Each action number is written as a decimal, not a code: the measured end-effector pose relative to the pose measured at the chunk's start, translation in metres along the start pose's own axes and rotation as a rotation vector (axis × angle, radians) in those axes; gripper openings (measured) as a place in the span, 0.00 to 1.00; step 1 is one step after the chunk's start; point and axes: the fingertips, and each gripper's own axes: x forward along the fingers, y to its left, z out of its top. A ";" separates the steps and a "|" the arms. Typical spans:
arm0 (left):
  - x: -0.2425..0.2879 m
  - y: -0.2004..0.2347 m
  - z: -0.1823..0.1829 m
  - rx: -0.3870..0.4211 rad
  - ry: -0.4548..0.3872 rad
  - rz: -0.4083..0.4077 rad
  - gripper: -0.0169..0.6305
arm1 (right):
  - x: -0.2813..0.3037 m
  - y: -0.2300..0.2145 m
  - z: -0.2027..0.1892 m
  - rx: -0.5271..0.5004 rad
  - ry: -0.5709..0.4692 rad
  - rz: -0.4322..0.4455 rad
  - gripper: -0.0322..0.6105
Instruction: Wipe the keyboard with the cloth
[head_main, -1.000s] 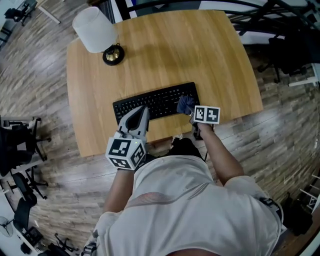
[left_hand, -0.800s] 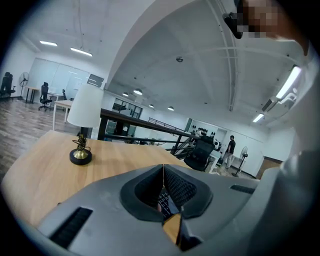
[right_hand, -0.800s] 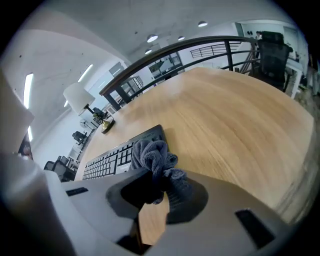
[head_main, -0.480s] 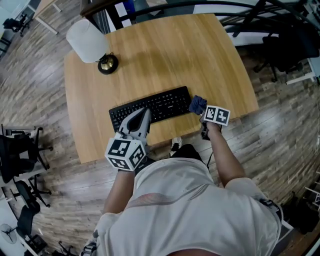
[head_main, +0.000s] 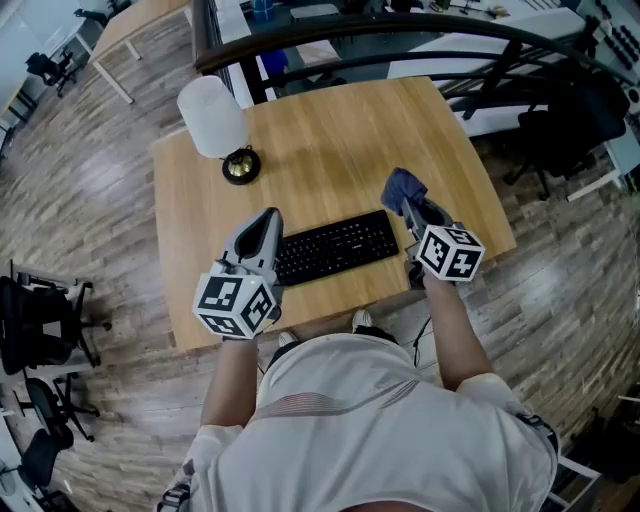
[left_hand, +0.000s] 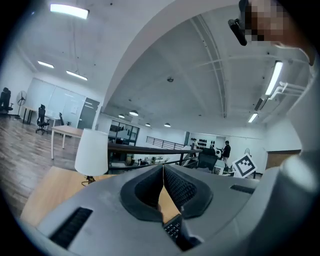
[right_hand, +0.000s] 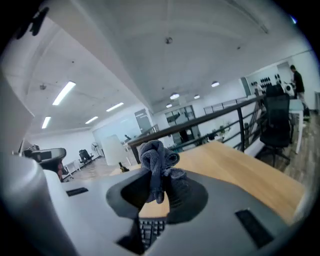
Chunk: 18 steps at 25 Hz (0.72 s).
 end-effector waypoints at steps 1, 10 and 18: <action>-0.005 0.005 0.011 0.013 -0.022 0.004 0.05 | -0.006 0.017 0.020 -0.035 -0.052 0.018 0.23; -0.050 0.035 0.069 0.081 -0.158 0.025 0.05 | -0.047 0.119 0.110 -0.253 -0.314 0.069 0.23; -0.061 0.049 0.077 0.084 -0.178 0.013 0.05 | -0.040 0.143 0.110 -0.268 -0.311 0.079 0.23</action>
